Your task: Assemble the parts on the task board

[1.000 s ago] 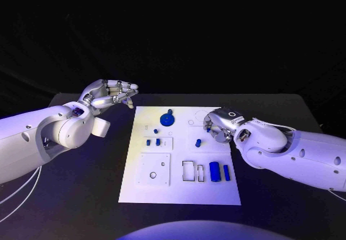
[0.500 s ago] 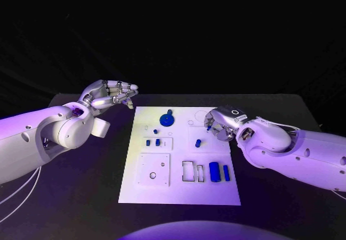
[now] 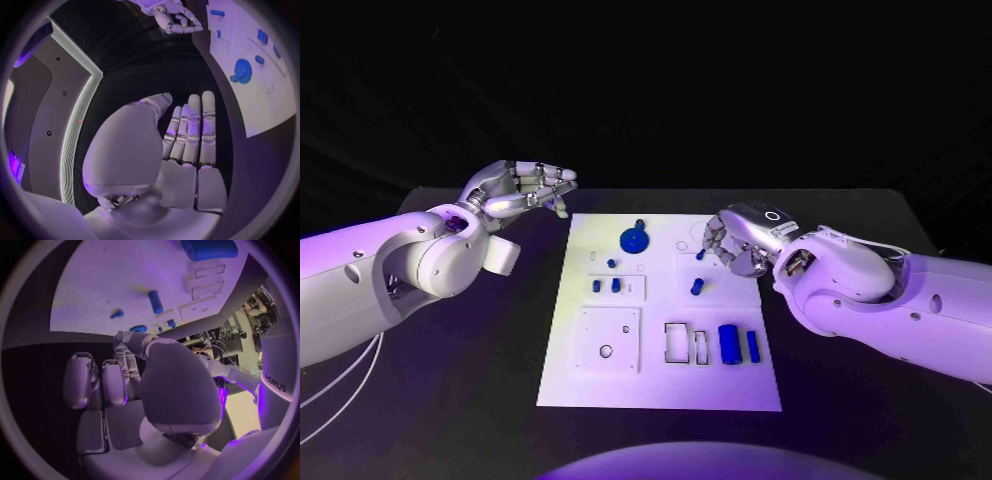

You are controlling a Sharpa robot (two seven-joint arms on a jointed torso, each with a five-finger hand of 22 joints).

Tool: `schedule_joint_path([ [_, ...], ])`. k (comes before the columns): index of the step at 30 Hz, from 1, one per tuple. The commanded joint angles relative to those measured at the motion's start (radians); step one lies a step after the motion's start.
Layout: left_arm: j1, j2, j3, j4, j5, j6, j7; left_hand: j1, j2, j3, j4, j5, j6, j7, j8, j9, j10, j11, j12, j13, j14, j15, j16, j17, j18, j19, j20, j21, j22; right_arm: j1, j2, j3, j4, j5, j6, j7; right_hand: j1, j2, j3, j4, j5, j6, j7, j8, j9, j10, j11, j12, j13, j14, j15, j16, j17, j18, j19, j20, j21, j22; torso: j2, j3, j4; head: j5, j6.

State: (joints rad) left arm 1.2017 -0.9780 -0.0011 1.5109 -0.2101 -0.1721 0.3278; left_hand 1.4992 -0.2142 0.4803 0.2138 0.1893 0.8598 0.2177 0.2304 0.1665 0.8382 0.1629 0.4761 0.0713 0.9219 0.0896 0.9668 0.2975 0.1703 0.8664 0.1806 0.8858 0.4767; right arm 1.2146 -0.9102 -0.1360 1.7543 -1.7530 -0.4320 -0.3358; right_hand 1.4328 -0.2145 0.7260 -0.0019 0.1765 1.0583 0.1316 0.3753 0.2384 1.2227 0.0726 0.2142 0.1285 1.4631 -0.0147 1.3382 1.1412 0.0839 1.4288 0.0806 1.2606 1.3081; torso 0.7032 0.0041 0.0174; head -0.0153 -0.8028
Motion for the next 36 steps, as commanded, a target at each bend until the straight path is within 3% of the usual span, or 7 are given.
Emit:
schedule_joint_path([
  [1, 0.0, 0.004, 0.001, -0.001, 0.001, 0.017, 0.004, -0.005, -0.007, 0.005, -0.003, 0.002, -0.008, 0.01, -0.006, -0.001, -0.006, 0.002, 0.001, -0.001, -0.008, 0.001, -0.006, -0.001, 0.013, -0.003, 0.0, -0.004, -0.001, 0.001, 0.013, 0.001, 0.018, 0.008, -0.003, -0.014, -0.008, 0.002, 0.003, -0.003, 0.0, 0.006, 0.0, -0.003, 0.0, 0.02, -0.013, 0.0, 0.01, 0.021, -0.006, -0.001, 0.001, -0.015, 0.004, 0.0, 0.007, 0.126, 0.0, -0.0002, 0.0013, 0.005, 0.002],
  [5, 0.0, 0.007, 0.001, -0.004, 0.002, 0.018, 0.004, -0.005, -0.007, 0.005, -0.003, 0.002, -0.008, 0.01, -0.006, -0.001, -0.006, 0.002, 0.001, -0.001, -0.008, 0.001, -0.006, -0.001, 0.013, -0.003, 0.0, -0.004, -0.001, 0.003, 0.028, 0.001, 0.023, 0.01, 0.008, -0.021, -0.008, 0.002, 0.004, -0.003, 0.001, 0.007, 0.0, -0.003, 0.0, 0.02, -0.014, 0.0, 0.01, 0.021, -0.007, -0.001, 0.0, -0.015, 0.004, 0.0, 0.008, 0.126, 0.0, -0.0007, 0.0047, 0.003, 0.003],
  [10, 0.0, 0.006, 0.001, -0.004, 0.002, 0.017, 0.003, -0.005, -0.007, 0.006, -0.004, 0.002, -0.009, 0.01, -0.007, -0.001, -0.008, 0.003, 0.0, -0.001, -0.008, 0.002, -0.007, -0.001, 0.013, -0.004, 0.0, -0.004, -0.001, 0.003, 0.034, 0.001, 0.005, 0.012, 0.017, -0.025, -0.009, 0.003, 0.004, -0.003, 0.001, 0.007, 0.0, -0.003, 0.0, 0.02, -0.014, 0.0, 0.01, 0.021, -0.007, -0.002, -0.001, -0.015, 0.004, 0.0, 0.007, 0.126, 0.0, -0.0021, 0.0027, 0.006, 0.005],
  [15, 0.0, 0.005, 0.001, -0.007, 0.003, 0.015, 0.002, -0.005, -0.008, 0.007, -0.005, 0.003, -0.009, 0.011, -0.007, -0.001, -0.008, 0.003, 0.0, -0.001, -0.008, 0.002, -0.007, -0.002, 0.013, -0.004, 0.0, -0.005, -0.002, 0.003, 0.034, 0.001, -0.003, 0.013, 0.021, -0.023, -0.01, 0.003, 0.005, -0.004, 0.001, 0.006, 0.0, -0.003, 0.0, 0.018, -0.013, 0.0, 0.011, 0.02, -0.007, -0.003, -0.003, -0.014, 0.002, 0.0, 0.003, 0.125, 0.002, -0.0003, -0.0006, 0.005, 0.009],
  [22, 0.0, 0.005, 0.0, -0.006, 0.003, 0.015, 0.001, -0.004, -0.007, 0.008, -0.007, 0.003, -0.01, 0.011, -0.007, -0.001, -0.009, 0.003, 0.001, -0.001, -0.008, 0.002, -0.008, -0.002, 0.013, -0.004, 0.001, -0.005, -0.002, 0.004, 0.029, 0.001, -0.029, 0.017, 0.018, -0.021, -0.021, 0.004, 0.009, -0.008, 0.001, -0.003, 0.004, -0.011, -0.003, 0.003, -0.01, -0.001, 0.012, 0.02, -0.004, -0.003, -0.003, -0.014, 0.0, 0.001, 0.001, 0.125, 0.001, 0.0002, 0.002, 0.001, 0.013],
  [31, 0.0, 0.004, 0.0, -0.006, 0.003, 0.015, 0.001, -0.004, -0.007, 0.008, -0.008, 0.003, -0.01, 0.011, -0.007, -0.001, -0.009, 0.003, 0.001, -0.001, -0.008, 0.002, -0.008, -0.002, 0.013, -0.004, 0.001, -0.004, -0.001, 0.009, 0.029, 0.001, -0.096, 0.051, 0.041, -0.006, -0.038, 0.0, 0.011, -0.02, -0.001, -0.03, 0.017, -0.031, -0.011, -0.032, 0.003, -0.008, 0.012, 0.02, 0.005, -0.004, -0.005, -0.012, -0.006, 0.008, -0.01, 0.124, 0.001, 0.0001, 0.0026, -0.004, 0.019],
  [36, 0.0, 0.003, 0.0, -0.006, 0.003, 0.015, 0.0, -0.004, -0.007, 0.008, -0.008, 0.003, -0.01, 0.011, -0.007, -0.001, -0.009, 0.003, 0.001, -0.001, -0.008, 0.002, -0.008, -0.002, 0.013, -0.004, 0.001, -0.004, -0.001, 0.016, 0.024, 0.001, -0.135, 0.078, 0.063, 0.028, -0.055, -0.021, -0.007, -0.025, -0.012, -0.059, 0.02, -0.051, -0.021, -0.059, 0.009, -0.017, 0.006, 0.018, 0.014, -0.004, -0.007, -0.007, -0.02, 0.017, -0.036, 0.114, 0.002, -0.0005, 0.0026, -0.006, 0.021],
])
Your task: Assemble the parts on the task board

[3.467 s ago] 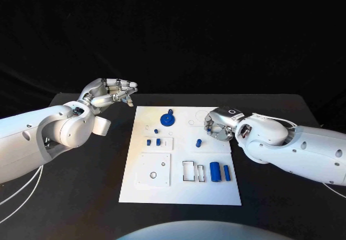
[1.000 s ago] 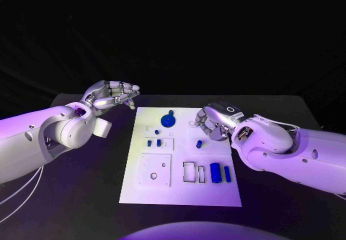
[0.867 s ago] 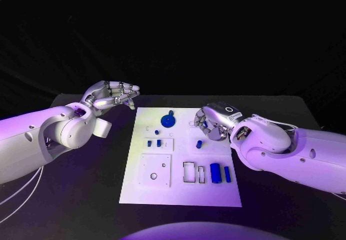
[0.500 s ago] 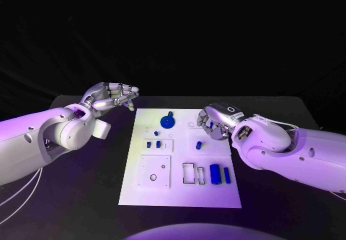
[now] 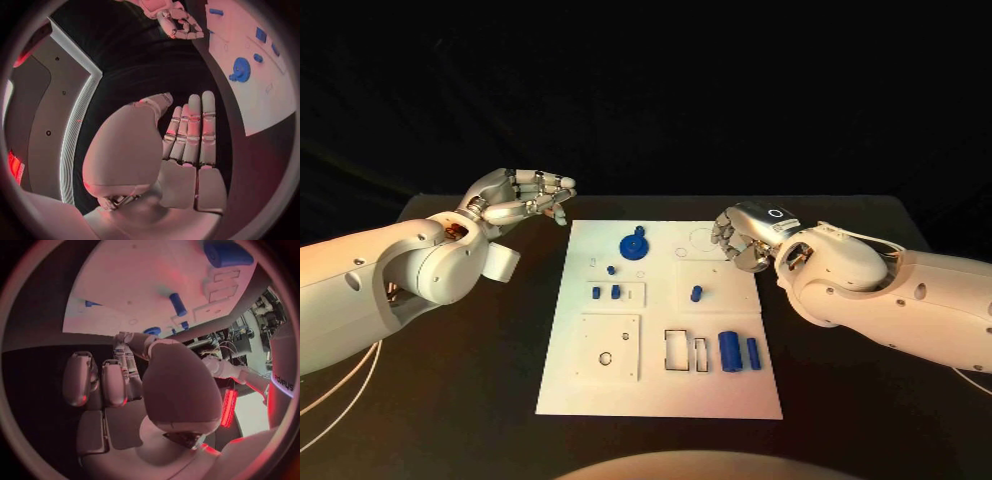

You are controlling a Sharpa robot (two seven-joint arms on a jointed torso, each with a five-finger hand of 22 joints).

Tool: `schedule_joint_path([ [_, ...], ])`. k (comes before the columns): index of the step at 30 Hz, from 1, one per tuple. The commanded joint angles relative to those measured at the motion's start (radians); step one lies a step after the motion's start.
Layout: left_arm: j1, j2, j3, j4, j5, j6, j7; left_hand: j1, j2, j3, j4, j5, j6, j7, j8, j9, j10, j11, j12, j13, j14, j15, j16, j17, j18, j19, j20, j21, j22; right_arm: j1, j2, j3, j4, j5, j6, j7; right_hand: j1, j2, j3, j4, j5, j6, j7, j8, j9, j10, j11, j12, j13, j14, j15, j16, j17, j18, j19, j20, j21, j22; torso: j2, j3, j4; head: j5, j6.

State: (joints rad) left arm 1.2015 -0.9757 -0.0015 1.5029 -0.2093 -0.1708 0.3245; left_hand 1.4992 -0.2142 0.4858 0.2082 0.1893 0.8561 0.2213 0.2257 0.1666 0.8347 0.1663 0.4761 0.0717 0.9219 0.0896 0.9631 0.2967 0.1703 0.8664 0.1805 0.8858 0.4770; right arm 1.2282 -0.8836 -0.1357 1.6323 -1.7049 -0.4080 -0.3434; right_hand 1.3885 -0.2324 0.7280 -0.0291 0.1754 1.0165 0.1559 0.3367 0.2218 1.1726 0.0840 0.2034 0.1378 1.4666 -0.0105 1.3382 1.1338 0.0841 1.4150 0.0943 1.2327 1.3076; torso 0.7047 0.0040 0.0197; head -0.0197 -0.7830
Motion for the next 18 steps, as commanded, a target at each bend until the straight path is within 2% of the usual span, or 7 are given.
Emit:
schedule_joint_path([
  [1, 0.0, 0.0, 0.0, 0.002, 0.002, 0.014, 0.003, -0.004, -0.007, 0.003, -0.002, 0.003, -0.006, 0.007, -0.003, -0.001, -0.005, -0.001, 0.001, -0.002, -0.008, 0.002, -0.004, -0.001, 0.013, -0.004, 0.001, -0.004, -0.002, 0.004, -0.004, 0.0, -0.02, 0.035, 0.046, 0.045, -0.016, -0.006, -0.02, 0.003, -0.108, -0.027, -0.015, -0.019, -0.006, -0.012, -0.008, -0.01, -0.006, 0.016, 0.007, -0.001, 0.005, -0.005, -0.011, 0.004, -0.018, 0.111, 0.0, -0.0004, 0.0003, -0.002, 0.002],
  [3, 0.0, -0.001, 0.0, 0.002, 0.002, 0.014, 0.002, -0.004, -0.007, 0.003, -0.002, 0.003, -0.006, 0.007, -0.003, -0.001, -0.005, -0.001, 0.001, -0.002, -0.008, 0.002, -0.004, -0.001, 0.013, -0.004, 0.001, -0.004, -0.002, 0.007, -0.006, 0.0, -0.034, 0.042, 0.059, 0.062, -0.035, -0.025, -0.038, 0.009, -0.115, -0.033, -0.012, -0.025, -0.007, -0.024, -0.002, -0.018, -0.011, 0.015, 0.01, -0.001, 0.003, -0.001, -0.022, 0.007, -0.041, 0.101, 0.001, -0.0004, 0.0004, -0.005, 0.005],
  [4, 0.0, -0.001, 0.0, 0.002, 0.002, 0.015, 0.001, -0.004, -0.007, 0.003, -0.002, 0.003, -0.006, 0.007, -0.003, -0.001, -0.005, -0.001, 0.001, -0.002, -0.008, 0.002, -0.004, -0.001, 0.013, -0.004, 0.001, -0.004, -0.002, 0.01, -0.009, 0.0, -0.045, 0.047, 0.071, 0.077, -0.038, -0.029, -0.044, 0.011, -0.118, -0.036, -0.015, -0.028, -0.008, -0.026, -0.004, -0.02, -0.012, 0.013, 0.01, -0.004, -0.002, 0.0, -0.026, 0.008, -0.049, 0.098, 0.001, -0.0005, 0.0, -0.008, 0.007],
  [8, 0.001, -0.003, 0.0, 0.002, 0.002, 0.016, 0.0, -0.004, -0.007, 0.003, -0.002, 0.003, -0.006, 0.007, -0.003, -0.001, -0.005, -0.001, 0.001, -0.002, -0.008, 0.002, -0.004, -0.001, 0.013, -0.004, 0.001, -0.004, -0.002, 0.012, -0.012, 0.0, -0.072, 0.053, 0.103, 0.11, -0.044, -0.037, -0.057, 0.015, -0.126, -0.038, -0.018, -0.03, -0.008, -0.028, -0.005, -0.022, -0.014, 0.009, 0.01, -0.009, -0.01, 0.004, -0.034, 0.008, -0.068, 0.09, 0.001, -0.0006, 0.0004, -0.01, 0.008],
  [12, 0.001, -0.003, 0.0, 0.001, 0.002, 0.017, -0.001, -0.003, -0.007, 0.004, -0.005, 0.003, -0.006, 0.007, -0.003, -0.001, -0.006, 0.0, 0.001, -0.001, -0.008, 0.002, -0.005, -0.001, 0.013, -0.004, 0.001, -0.004, -0.002, 0.012, -0.015, -0.001, -0.092, 0.052, 0.126, 0.122, -0.045, -0.036, -0.061, 0.017, -0.126, -0.036, -0.02, -0.029, -0.007, -0.027, -0.006, -0.022, -0.015, 0.008, 0.009, -0.01, -0.012, 0.004, -0.035, 0.008, -0.072, 0.088, 0.001, -0.0001, 0.0002, -0.011, 0.006],
  [18, 0.001, -0.002, 0.0, 0.0, 0.002, 0.019, -0.001, -0.003, -0.007, 0.004, -0.005, 0.003, -0.006, 0.007, -0.003, -0.001, -0.006, 0.0, 0.001, -0.001, -0.008, 0.002, -0.005, -0.001, 0.013, -0.004, 0.001, -0.004, -0.002, 0.01, -0.017, -0.002, -0.119, 0.038, 0.134, 0.123, -0.038, -0.027, -0.061, 0.018, -0.126, -0.029, -0.019, -0.026, -0.005, -0.023, -0.007, -0.022, -0.016, 0.008, 0.008, -0.009, -0.009, 0.005, -0.035, 0.007, -0.074, 0.087, 0.001, -0.0008, -0.0001, -0.017, 0.007],
])
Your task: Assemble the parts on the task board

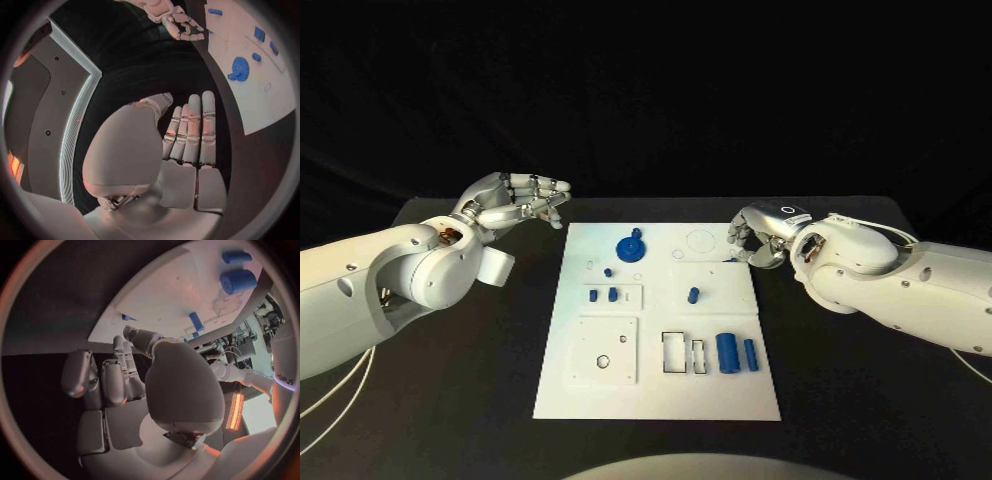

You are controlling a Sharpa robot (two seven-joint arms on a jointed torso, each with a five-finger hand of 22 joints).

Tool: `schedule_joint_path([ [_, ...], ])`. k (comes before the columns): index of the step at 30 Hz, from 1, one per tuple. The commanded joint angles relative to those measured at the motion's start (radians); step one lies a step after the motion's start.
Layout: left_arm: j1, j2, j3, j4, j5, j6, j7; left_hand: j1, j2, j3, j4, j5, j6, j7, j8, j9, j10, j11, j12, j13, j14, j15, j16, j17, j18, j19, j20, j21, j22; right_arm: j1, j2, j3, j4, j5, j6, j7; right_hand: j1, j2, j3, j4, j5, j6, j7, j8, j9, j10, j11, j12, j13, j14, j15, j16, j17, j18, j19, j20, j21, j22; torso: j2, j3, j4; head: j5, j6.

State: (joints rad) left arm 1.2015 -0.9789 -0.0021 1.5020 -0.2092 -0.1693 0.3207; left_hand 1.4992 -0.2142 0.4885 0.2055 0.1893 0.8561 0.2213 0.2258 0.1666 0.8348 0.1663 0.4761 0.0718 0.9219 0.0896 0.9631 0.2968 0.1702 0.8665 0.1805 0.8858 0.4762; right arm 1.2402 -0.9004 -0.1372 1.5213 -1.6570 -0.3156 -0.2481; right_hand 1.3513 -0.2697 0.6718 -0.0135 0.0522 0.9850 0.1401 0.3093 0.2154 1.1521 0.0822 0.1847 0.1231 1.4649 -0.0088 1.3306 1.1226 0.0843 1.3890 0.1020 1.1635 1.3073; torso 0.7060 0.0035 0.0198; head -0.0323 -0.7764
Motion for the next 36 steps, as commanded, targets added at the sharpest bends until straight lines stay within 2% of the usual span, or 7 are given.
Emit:
schedule_joint_path([
  [1, 0.0, 0.002, 0.0, 0.0, 0.001, 0.017, 0.003, -0.003, -0.007, 0.002, -0.002, 0.003, -0.006, 0.007, -0.003, -0.001, -0.006, 0.0, 0.001, -0.002, -0.008, 0.002, -0.005, -0.001, 0.014, -0.004, 0.001, -0.004, -0.001, -0.002, 0.0, -0.001, -0.011, -0.013, 0.039, 0.026, 0.0, 0.01, -0.005, 0.002, -0.003, 0.002, -0.003, 0.001, 0.001, -0.003, -0.005, -0.003, -0.001, 0.009, 0.006, -0.001, 0.002, 0.004, -0.009, -0.001, -0.005, 0.087, 0.0, 0.0, -0.0002, -0.005, 0.0],
  [4, 0.0, 0.002, 0.0, 0.0, 0.001, 0.018, 0.003, -0.003, -0.007, 0.002, -0.002, 0.003, -0.006, 0.007, -0.003, -0.001, -0.006, 0.0, 0.001, -0.002, -0.008, 0.002, -0.005, -0.001, 0.014, -0.004, 0.001, -0.004, -0.001, -0.003, 0.002, -0.001, -0.015, -0.018, 0.033, 0.024, 0.005, 0.021, -0.006, 0.005, -0.003, 0.014, -0.004, 0.007, 0.005, 0.008, -0.007, 0.002, 0.0, 0.011, 0.005, 0.001, 0.005, 0.003, -0.006, -0.002, -0.002, 0.088, 0.0, 0.0011, 0.0001, -0.005, 0.001],
  [13, 0.0, 0.002, 0.0, -0.001, 0.001, 0.018, 0.002, -0.003, -0.006, 0.003, -0.004, 0.003, -0.006, 0.007, -0.003, -0.001, -0.005, 0.0, 0.002, -0.002, -0.008, 0.002, -0.005, -0.001, 0.014, -0.004, 0.001, -0.004, -0.001, -0.01, 0.011, -0.001, -0.013, -0.019, 0.024, 0.029, 0.008, 0.037, -0.019, 0.015, -0.003, 0.04, -0.009, 0.019, 0.012, 0.047, -0.017, 0.017, 0.004, 0.015, -0.003, 0.008, 0.014, 0.0, 0.007, -0.008, 0.014, 0.095, -0.001, 0.0002, 0.0015, -0.004, -0.002],
  [22, 0.0, 0.0, 0.0, 0.002, 0.001, 0.018, 0.003, -0.003, -0.006, 0.003, -0.004, 0.003, -0.006, 0.007, -0.003, -0.001, -0.005, 0.0, 0.002, -0.002, -0.008, 0.002, -0.005, -0.001, 0.014, -0.004, 0.001, -0.004, -0.001, -0.021, 0.027, -0.004, -0.029, -0.02, 0.032, 0.023, 0.001, 0.04, -0.03, 0.026, -0.003, 0.053, -0.014, 0.024, 0.016, 0.061, -0.022, 0.019, 0.006, 0.015, -0.007, 0.007, 0.013, -0.001, 0.01, -0.012, 0.014, 0.095, -0.001, 0.0004, 0.0003, -0.002, -0.003],
  [36, 0.0, -0.002, 0.0, 0.006, 0.001, 0.018, 0.003, -0.003, -0.006, 0.003, -0.004, 0.003, -0.006, 0.007, -0.003, -0.001, -0.005, 0.0, 0.002, -0.002, -0.008, 0.002, -0.005, -0.001, 0.014, -0.004, 0.001, -0.004, -0.001, -0.026, 0.046, -0.005, -0.053, -0.04, 0.024, 0.017, 0.006, 0.049, -0.034, 0.03, -0.003, 0.068, -0.02, 0.03, 0.021, 0.076, -0.029, 0.022, 0.008, 0.015, -0.013, 0.006, 0.012, -0.002, 0.014, -0.017, 0.018, 0.097, -0.001, 0.0005, 0.0013, -0.001, -0.007],
])
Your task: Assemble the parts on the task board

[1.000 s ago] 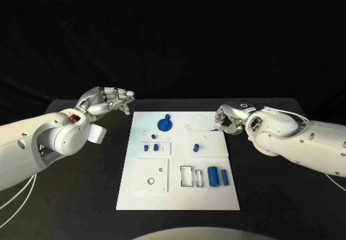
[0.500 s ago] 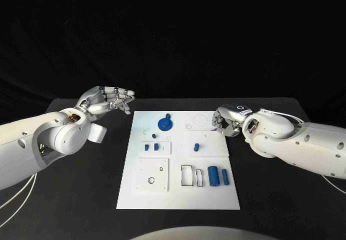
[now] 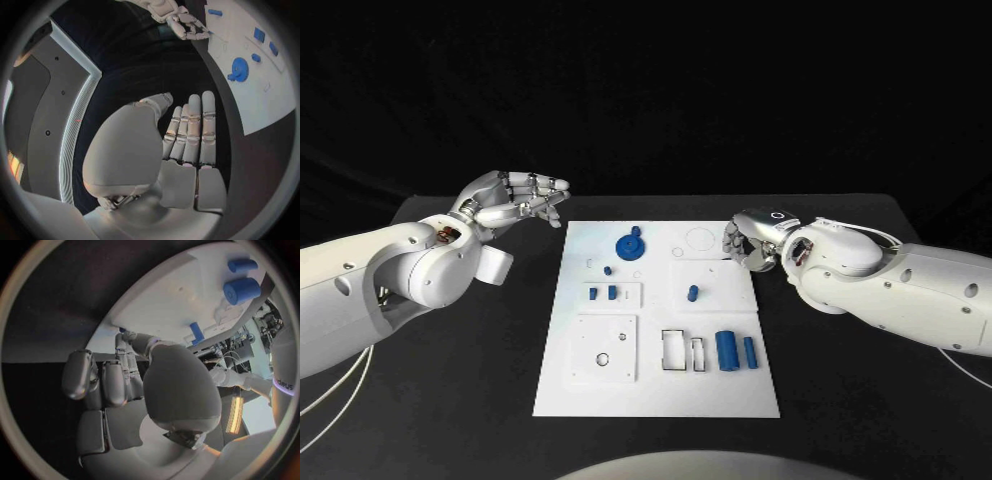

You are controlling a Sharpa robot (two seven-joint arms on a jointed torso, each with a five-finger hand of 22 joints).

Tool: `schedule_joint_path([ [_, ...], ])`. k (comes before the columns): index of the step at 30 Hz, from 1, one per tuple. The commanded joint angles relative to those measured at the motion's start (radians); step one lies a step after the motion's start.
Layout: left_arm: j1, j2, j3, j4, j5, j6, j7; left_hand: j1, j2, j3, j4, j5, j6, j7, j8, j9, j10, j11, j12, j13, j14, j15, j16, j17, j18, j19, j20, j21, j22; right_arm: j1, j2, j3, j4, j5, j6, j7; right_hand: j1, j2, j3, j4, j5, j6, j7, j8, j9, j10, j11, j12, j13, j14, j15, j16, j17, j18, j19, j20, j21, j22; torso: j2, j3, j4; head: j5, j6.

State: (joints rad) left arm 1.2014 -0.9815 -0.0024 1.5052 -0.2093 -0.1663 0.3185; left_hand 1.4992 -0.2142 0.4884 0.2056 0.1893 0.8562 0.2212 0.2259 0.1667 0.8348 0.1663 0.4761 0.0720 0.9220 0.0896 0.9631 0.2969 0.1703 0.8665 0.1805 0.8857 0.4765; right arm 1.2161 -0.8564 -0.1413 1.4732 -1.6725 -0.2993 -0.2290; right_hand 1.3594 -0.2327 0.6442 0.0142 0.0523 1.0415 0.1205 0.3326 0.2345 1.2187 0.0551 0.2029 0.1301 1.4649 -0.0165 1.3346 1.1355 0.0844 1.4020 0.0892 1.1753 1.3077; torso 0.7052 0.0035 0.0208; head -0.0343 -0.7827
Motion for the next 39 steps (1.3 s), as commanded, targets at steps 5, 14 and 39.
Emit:
schedule_joint_path([
  [5, 0.001, -0.001, 0.001, 0.003, 0.001, 0.015, 0.004, -0.005, -0.005, 0.005, -0.006, 0.002, -0.005, 0.007, -0.002, -0.001, -0.005, 0.0, 0.003, -0.002, -0.007, 0.002, -0.006, -0.002, 0.014, -0.003, 0.001, -0.003, 0.0, -0.004, 0.008, -0.001, -0.014, -0.028, 0.001, -0.001, 0.0, 0.015, -0.007, 0.004, -0.003, 0.014, -0.001, 0.008, 0.002, 0.012, -0.003, 0.004, 0.002, 0.015, -0.006, 0.002, -0.001, -0.003, 0.003, -0.005, 0.009, 0.098, 0.0, 0.0002, -0.0003, 0.002, -0.002],
  [14, 0.001, 0.0, 0.001, 0.002, 0.001, 0.017, 0.003, -0.005, -0.005, 0.005, -0.006, 0.002, -0.005, 0.007, -0.002, -0.001, -0.005, 0.0, 0.003, -0.002, -0.007, 0.002, -0.006, -0.002, 0.014, -0.003, 0.001, -0.003, 0.0, -0.005, 0.014, -0.001, -0.02, -0.038, -0.017, -0.006, 0.001, 0.018, -0.007, 0.004, -0.003, 0.016, -0.002, 0.009, 0.003, 0.014, -0.004, 0.005, 0.002, 0.015, -0.007, 0.001, -0.002, -0.003, 0.004, -0.006, 0.01, 0.098, -0.001, -0.0001, -0.0009, 0.002, -0.003],
  [39, 0.001, 0.0, 0.0, 0.0, 0.001, 0.018, -0.002, -0.01, -0.005, 0.006, -0.007, 0.002, -0.005, 0.008, -0.003, -0.001, -0.006, 0.0, 0.004, -0.002, -0.007, 0.002, -0.007, -0.002, 0.013, -0.004, 0.001, -0.003, 0.0, -0.008, 0.037, -0.001, -0.046, -0.047, -0.029, -0.023, 0.006, -0.012, -0.019, 0.01, -0.003, -0.048, 0.018, -0.031, -0.008, -0.043, 0.019, -0.032, -0.007, 0.016, 0.009, 0.003, 0.0, -0.004, 0.005, 0.003, -0.001, 0.096, -0.001, 0.0001, -0.001, 0.0, 0.0],
])
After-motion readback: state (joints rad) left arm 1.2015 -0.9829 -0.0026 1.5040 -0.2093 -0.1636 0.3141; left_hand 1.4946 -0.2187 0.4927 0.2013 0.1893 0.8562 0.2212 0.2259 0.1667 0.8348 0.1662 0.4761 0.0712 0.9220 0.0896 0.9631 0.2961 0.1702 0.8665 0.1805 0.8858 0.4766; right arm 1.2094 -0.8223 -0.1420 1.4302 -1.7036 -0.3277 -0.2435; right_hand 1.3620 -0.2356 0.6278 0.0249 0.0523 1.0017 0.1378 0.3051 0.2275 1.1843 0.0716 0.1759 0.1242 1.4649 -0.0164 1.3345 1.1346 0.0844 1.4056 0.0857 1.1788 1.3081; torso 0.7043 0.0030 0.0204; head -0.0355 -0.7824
